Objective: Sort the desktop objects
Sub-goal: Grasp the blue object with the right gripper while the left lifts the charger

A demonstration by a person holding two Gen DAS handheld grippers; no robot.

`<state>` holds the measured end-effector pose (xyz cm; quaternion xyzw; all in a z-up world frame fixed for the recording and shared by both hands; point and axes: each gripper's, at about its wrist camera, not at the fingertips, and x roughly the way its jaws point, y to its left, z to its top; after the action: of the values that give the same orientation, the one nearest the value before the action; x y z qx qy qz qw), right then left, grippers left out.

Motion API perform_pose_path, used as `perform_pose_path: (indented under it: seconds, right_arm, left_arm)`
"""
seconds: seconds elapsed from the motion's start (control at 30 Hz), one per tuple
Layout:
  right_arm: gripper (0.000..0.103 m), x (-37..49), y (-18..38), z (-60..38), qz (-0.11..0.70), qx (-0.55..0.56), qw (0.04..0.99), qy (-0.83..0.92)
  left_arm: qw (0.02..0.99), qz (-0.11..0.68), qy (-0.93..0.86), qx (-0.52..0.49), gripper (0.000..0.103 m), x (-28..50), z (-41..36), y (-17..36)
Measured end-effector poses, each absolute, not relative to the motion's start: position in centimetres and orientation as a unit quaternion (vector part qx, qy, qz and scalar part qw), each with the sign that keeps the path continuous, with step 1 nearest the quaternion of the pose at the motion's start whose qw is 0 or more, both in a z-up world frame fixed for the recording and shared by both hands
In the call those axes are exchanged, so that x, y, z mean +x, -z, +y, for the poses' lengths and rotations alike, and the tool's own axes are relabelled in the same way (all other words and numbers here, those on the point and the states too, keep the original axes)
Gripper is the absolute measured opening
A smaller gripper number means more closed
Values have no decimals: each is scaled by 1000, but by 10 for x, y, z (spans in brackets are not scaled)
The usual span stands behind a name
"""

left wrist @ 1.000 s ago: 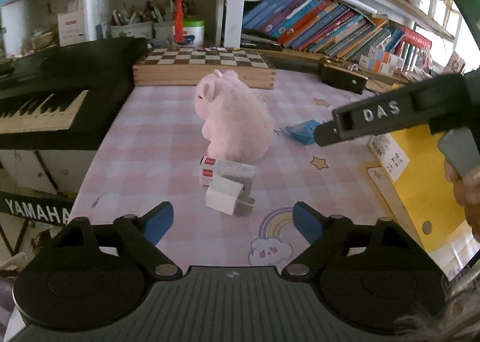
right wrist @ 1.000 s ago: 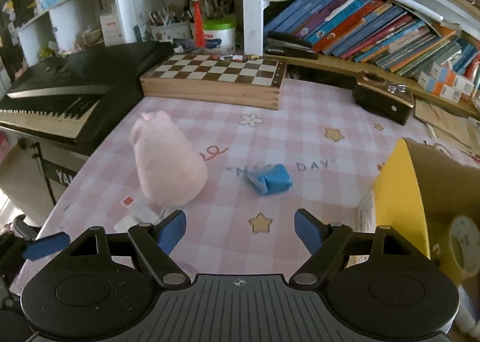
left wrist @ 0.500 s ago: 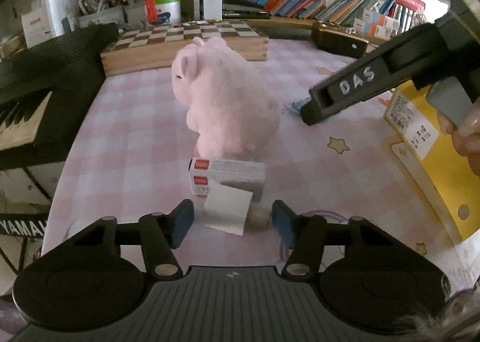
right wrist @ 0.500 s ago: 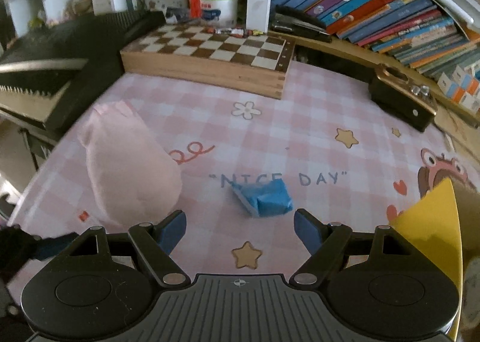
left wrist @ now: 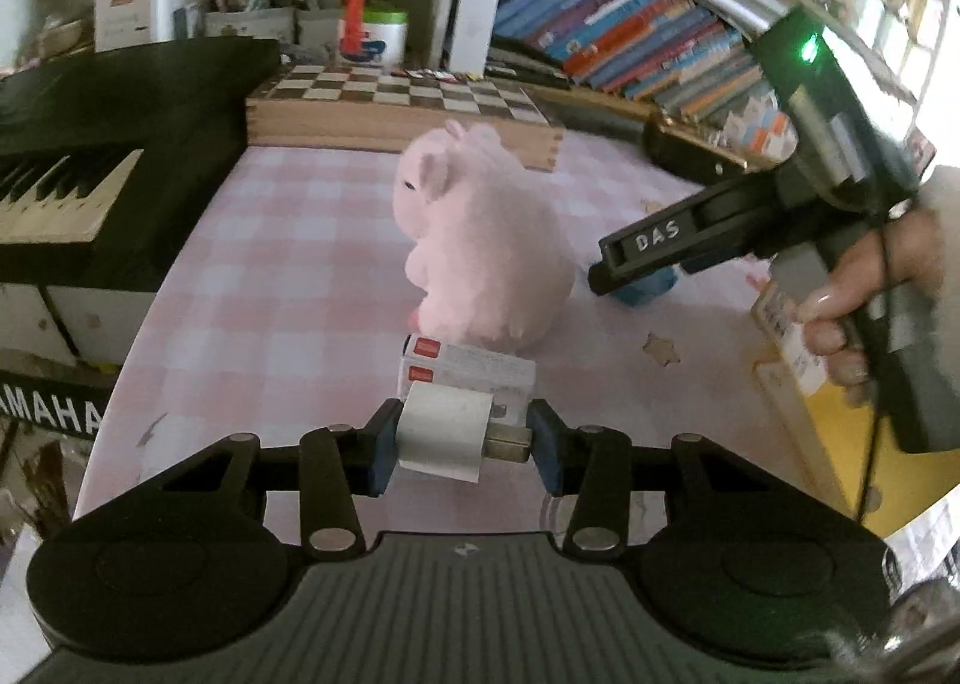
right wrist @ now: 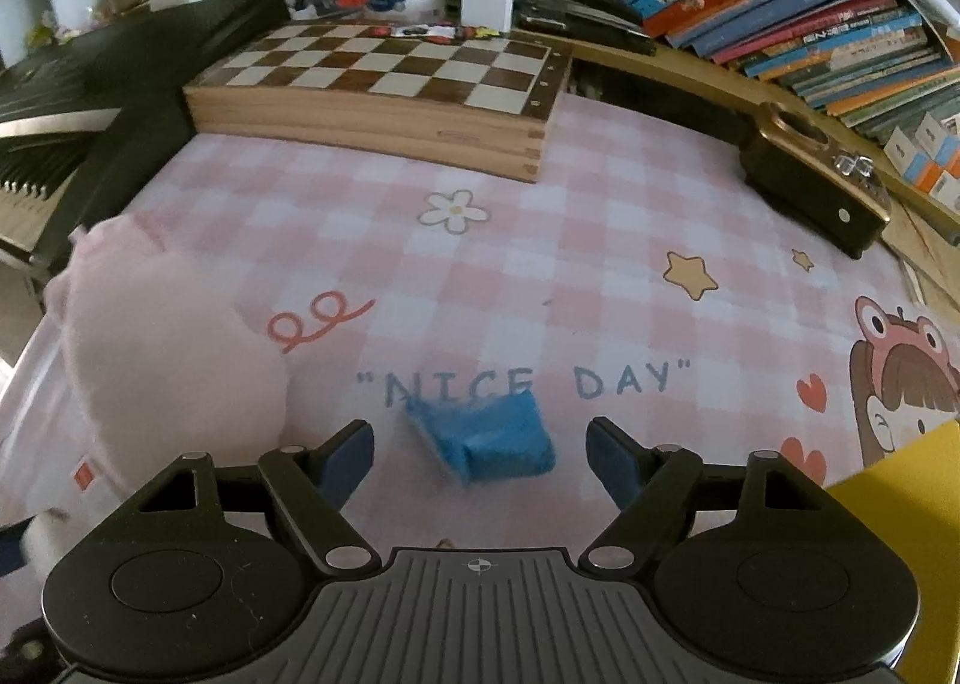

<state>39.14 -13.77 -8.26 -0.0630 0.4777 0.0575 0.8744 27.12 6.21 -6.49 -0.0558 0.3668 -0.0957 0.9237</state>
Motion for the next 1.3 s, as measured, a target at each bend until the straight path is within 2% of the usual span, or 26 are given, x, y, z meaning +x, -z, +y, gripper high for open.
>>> perform_pose_path:
  seconds: [0.17,0.23,0.27,0.3,0.67,1.3]
  right_arm:
    - [57,397,90,-141,492,-47,868,-58]
    - [49,397,90,-144,492,-34,868,-62]
    - [40,396,90,-144,491,-29,869,-63]
    - [38,395,89,-144,490,-27,869,-61]
    - [37,362,59,-139,459,13,885,-77]
    - [37,242,-6,-132,398,35,908,-130]
  left_arm:
    - [925,361,87,-75,42,264,72,58]
    - [925,361,83,-83,42,261,75,56]
    - [925,361,82,-85,42,259,76,54]
    - [925,360,82,-86,42,258,77,53]
    - [934,334,91,-89,42,242,80,30]
    - [949,278,117,-93,42,177,81,-13]
